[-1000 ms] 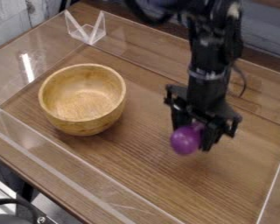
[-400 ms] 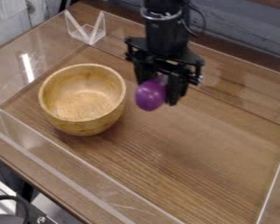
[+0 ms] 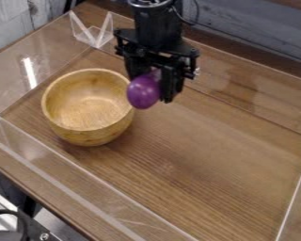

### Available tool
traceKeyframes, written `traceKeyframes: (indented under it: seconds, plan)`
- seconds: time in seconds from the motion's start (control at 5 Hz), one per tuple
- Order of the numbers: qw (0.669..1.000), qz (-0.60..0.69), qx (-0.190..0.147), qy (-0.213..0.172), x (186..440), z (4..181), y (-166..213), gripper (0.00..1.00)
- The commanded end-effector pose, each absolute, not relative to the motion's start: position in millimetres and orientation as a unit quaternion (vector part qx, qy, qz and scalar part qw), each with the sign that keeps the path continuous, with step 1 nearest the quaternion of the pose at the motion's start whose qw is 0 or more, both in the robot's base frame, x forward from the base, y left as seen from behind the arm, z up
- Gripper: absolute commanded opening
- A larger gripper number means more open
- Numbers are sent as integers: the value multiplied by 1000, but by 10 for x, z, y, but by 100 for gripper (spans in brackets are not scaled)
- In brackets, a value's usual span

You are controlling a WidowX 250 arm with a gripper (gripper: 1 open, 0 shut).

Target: Put the purple eggplant in the brown bowl

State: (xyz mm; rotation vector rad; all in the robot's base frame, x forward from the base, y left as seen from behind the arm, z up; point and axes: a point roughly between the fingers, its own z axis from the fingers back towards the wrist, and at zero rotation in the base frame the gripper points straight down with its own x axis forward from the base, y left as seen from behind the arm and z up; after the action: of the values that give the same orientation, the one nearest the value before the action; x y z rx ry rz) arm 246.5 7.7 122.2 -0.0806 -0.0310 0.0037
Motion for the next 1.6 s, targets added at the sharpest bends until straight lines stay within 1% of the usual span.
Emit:
traceKeyframes:
  seconds: [0.0, 0.4, 1.4]
  plan:
    - [999, 1, -38, -38, 2449, 1348, 140, 0]
    - [999, 8, -37, -39, 2386, 1358, 224, 0]
    - [998, 23, -37, -39, 2245, 1311, 411, 0]
